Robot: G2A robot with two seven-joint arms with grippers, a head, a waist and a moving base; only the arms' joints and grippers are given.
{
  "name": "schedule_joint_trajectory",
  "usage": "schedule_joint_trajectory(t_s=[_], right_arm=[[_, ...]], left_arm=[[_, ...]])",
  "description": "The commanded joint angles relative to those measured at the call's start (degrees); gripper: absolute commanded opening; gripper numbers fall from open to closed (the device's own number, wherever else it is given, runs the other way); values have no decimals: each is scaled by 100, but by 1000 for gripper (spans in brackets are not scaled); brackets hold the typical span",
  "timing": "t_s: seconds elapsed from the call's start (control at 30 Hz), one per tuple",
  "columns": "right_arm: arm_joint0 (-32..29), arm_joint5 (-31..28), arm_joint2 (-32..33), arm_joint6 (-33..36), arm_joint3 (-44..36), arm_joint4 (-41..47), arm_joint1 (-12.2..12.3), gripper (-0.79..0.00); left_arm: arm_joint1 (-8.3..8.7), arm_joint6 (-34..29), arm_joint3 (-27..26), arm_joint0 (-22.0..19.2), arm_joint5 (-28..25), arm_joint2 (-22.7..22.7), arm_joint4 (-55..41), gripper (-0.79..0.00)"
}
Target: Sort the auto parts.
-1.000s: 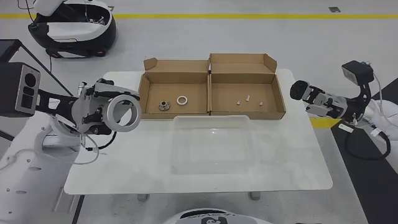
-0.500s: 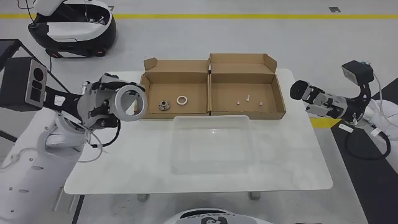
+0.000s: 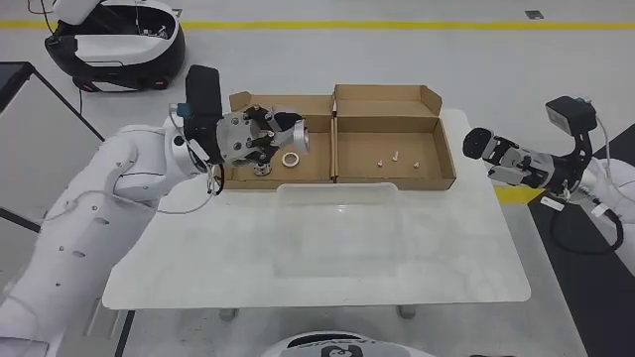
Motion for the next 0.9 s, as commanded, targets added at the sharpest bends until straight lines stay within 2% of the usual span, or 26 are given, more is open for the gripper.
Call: schedule_joint_trajectory(t_s=[0.0,0.1,0.17,0.23,0.33,0.43,0.77,0.87], right_arm=[[0,0,0,0,0,0,0,0],[0,0,0,0,0,0,0,0],[0,0,0,0,0,0,0,0],[0,0,0,0,0,0,0,0],[0,0,0,0,0,0,0,0],[0,0,0,0,0,0,0,0],[0,0,0,0,0,0,0,0],[0,0,0,0,0,0,0,0]], left_arm=[[-98,-318,335,-418,136,319,237,-785],[-287,-830,987,-1032,278,859,713,-785],[-382,-1094,1234,-1318,301,1123,1061,-785],[-497,-1338,1675,-1531,573,1381,1201,-785],[-649,-1835,1992,-1854,615,1808,1833,-785],[-802,-2051,2365,-2039,713,2165,2266,-785],[-1409,-2247,3852,-2617,1088,3176,3619,-785],[-1630,-2027,4356,-2782,1173,3427,3924,-785]])
